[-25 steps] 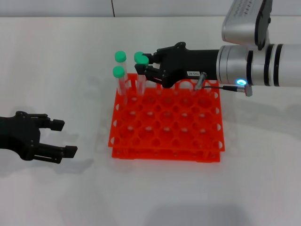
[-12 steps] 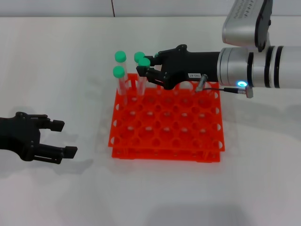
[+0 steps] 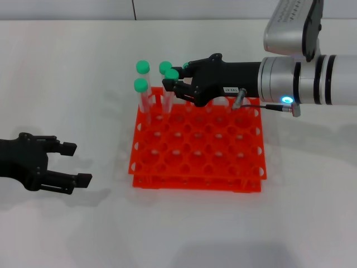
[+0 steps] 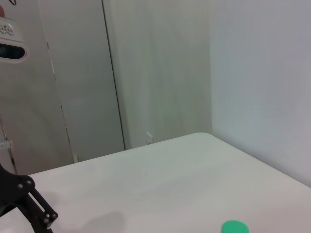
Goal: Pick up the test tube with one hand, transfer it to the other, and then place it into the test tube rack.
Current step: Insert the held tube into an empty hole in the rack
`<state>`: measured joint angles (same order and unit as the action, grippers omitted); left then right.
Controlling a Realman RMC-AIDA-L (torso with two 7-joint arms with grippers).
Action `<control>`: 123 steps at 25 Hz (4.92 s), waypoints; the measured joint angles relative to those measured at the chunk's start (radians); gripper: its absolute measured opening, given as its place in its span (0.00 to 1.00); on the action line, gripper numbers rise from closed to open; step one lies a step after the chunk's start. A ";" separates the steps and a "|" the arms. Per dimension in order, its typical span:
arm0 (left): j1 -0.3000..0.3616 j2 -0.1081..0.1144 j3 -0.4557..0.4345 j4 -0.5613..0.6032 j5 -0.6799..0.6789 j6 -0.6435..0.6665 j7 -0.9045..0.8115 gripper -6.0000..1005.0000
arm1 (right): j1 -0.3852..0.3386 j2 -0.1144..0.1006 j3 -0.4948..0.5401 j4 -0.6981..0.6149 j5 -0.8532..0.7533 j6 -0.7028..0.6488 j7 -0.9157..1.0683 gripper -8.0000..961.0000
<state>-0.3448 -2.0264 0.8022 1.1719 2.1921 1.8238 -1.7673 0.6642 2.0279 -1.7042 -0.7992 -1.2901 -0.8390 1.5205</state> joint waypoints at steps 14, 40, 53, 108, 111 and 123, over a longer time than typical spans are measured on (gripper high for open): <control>0.001 0.000 0.000 0.000 0.000 -0.002 0.001 0.89 | 0.002 -0.002 0.000 0.002 -0.003 -0.002 0.010 0.28; -0.005 0.000 -0.002 -0.014 -0.001 -0.003 0.008 0.89 | 0.022 -0.003 0.000 0.011 -0.007 -0.004 0.010 0.28; -0.005 0.000 -0.002 -0.021 -0.002 -0.012 0.015 0.89 | 0.025 -0.002 0.000 0.025 -0.008 0.000 0.010 0.29; -0.008 0.002 -0.002 -0.025 -0.002 -0.023 0.019 0.89 | 0.037 -0.003 0.000 0.026 -0.008 -0.002 0.006 0.33; -0.008 0.003 -0.002 -0.025 -0.002 -0.023 0.019 0.89 | 0.037 -0.003 0.000 0.026 -0.008 -0.002 0.005 0.33; -0.008 0.003 -0.002 -0.025 -0.002 -0.025 0.019 0.89 | 0.036 -0.003 0.000 0.026 -0.008 -0.002 0.004 0.34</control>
<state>-0.3529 -2.0232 0.8007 1.1474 2.1904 1.7984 -1.7487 0.7003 2.0248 -1.7042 -0.7730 -1.2977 -0.8407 1.5241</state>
